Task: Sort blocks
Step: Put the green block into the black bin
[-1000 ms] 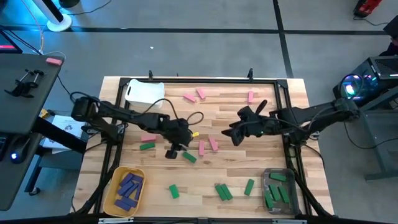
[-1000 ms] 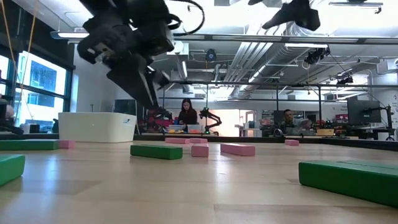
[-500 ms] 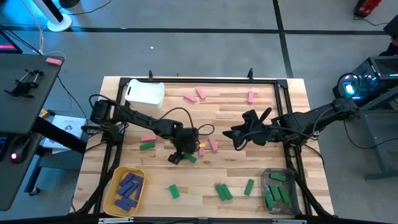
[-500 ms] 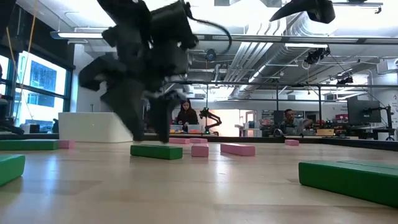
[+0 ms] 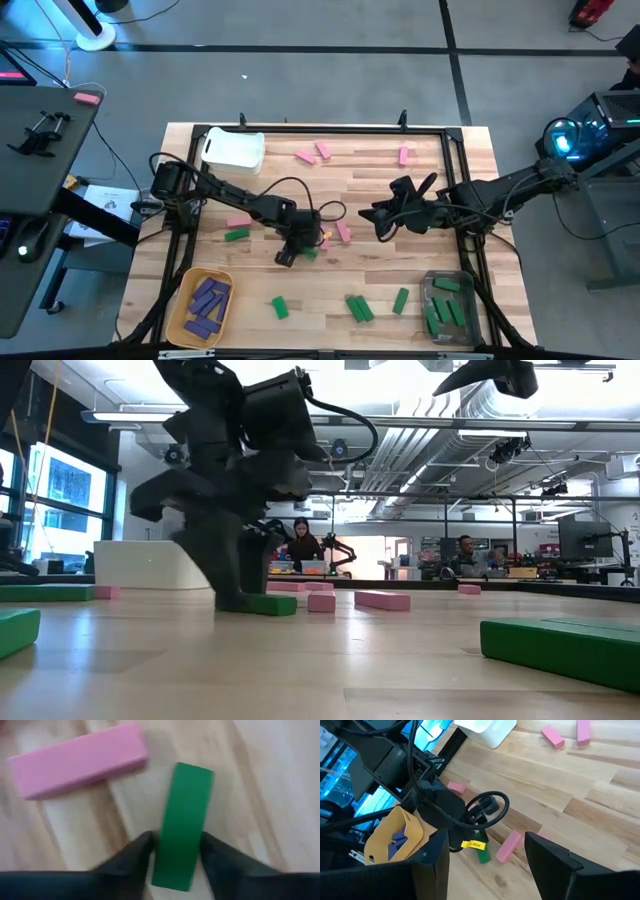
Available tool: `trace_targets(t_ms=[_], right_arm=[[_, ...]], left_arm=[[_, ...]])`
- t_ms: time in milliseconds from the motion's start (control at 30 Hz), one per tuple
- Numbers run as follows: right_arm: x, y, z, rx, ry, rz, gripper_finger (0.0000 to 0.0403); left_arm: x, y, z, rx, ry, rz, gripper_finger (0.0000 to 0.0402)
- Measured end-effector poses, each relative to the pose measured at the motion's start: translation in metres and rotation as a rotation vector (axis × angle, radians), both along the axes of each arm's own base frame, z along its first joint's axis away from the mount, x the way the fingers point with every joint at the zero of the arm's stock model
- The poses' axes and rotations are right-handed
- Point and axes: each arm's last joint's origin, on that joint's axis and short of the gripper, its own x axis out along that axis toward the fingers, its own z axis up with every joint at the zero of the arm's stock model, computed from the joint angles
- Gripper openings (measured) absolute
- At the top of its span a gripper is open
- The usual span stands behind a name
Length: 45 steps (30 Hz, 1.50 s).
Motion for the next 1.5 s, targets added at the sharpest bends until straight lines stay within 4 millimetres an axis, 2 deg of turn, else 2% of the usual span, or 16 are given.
trace_targets(t_ms=[67, 100, 267, 433, 567, 633, 800, 933, 1100, 1500], right_arm=[[0.000, 0.000, 0.000, -0.003, 0.002, 0.003, 0.0193], [0.000, 0.000, 0.000, -0.004, 0.002, 0.003, 0.0193], [0.000, 0.000, 0.000, -0.001, 0.000, -0.008, 0.0193], [0.005, -0.012, -0.003, 0.157, -0.058, -0.209, 0.0193], [0.025, -0.021, -0.016, 0.214, -0.051, -0.257, 0.0193], [0.042, -0.025, -0.025, 0.263, -0.049, -0.242, 0.0193], [0.088, -0.035, -0.047, 0.280, -0.127, -0.144, 0.0193], [0.108, -0.040, -0.062, 0.319, -0.148, -0.094, 0.0193], [0.116, -0.041, -0.079, 0.339, -0.095, -0.084, 0.0193], [0.121, -0.041, -0.076, 0.338, -0.153, -0.077, 0.0193]], left_arm=[[0.000, 0.001, 0.004, 0.016, -0.009, 0.040, 0.0067], [-0.001, 0.003, 0.006, 0.017, -0.010, 0.071, 0.0049], [-0.014, 0.018, 0.031, 0.084, 0.003, 0.191, 0.0049], [-0.034, 0.033, 0.094, 0.170, -0.174, 0.271, 0.0049], [-0.046, 0.038, 0.137, 0.157, -0.327, 0.300, 0.0049], [-0.047, 0.039, 0.149, 0.182, -0.368, 0.322, 0.0049], [-0.038, 0.040, 0.157, 0.207, -0.398, 0.354, 0.0049], [-0.029, 0.039, 0.150, 0.183, -0.375, 0.405, 0.0049], [-0.024, 0.035, 0.156, 0.162, -0.430, 0.414, 0.0049], [-0.021, 0.017, 0.158, 0.138, -0.468, 0.331, 0.0049]])
